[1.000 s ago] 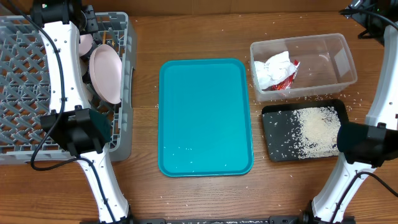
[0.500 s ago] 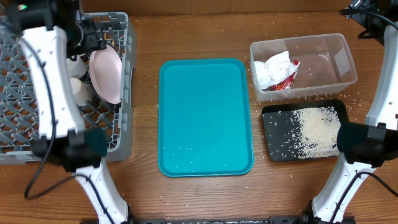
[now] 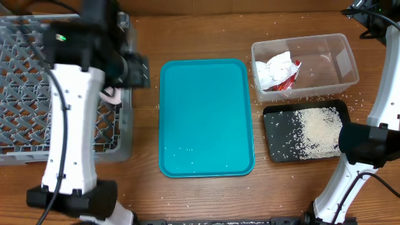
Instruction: Sort waste into correct bins and load items into the dishwasher
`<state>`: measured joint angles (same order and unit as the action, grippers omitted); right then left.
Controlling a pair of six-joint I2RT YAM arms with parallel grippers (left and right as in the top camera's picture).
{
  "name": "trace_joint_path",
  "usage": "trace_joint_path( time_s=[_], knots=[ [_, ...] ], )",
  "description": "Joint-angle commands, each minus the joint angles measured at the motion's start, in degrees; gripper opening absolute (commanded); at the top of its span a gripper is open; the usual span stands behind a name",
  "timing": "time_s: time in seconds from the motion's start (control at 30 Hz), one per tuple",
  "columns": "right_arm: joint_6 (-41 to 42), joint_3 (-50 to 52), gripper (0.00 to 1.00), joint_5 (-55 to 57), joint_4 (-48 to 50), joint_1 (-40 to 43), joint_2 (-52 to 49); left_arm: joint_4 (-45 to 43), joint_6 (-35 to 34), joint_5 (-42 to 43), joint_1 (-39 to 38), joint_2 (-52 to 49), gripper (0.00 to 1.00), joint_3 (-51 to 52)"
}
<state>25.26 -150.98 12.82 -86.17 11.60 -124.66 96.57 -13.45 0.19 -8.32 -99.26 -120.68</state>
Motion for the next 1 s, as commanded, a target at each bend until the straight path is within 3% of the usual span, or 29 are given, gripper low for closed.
trace_joint_path(
  time_s=[0.0,0.1,0.27,0.47,0.73,0.97],
  knots=[
    [0.1,-1.7,1.0,0.4,0.4,0.0,0.8,0.0,-5.0,-3.8,-2.3,11.5,0.92,8.2],
    [0.1,-1.7,1.0,0.4,0.4,0.0,0.8,-1.0,-8.9,-3.4,-2.2,19.4,1.0,14.9],
    [0.1,-1.7,1.0,0.4,0.4,0.0,0.8,-0.3,-19.2,-3.5,-2.2,31.5,1.0,23.4],
    [0.1,-1.7,1.0,0.4,0.4,0.0,0.8,0.2,-19.4,0.8,-2.2,38.1,1.0,24.3],
    [0.1,-1.7,1.0,0.4,0.4,0.0,0.8,-1.2,-5.4,-5.7,-2.2,39.8,1.0,28.1],
    [0.1,-1.7,1.0,0.4,0.4,0.0,0.8,-13.9,18.4,-2.3,-1.9,40.5,1.0,42.0]
  ],
)
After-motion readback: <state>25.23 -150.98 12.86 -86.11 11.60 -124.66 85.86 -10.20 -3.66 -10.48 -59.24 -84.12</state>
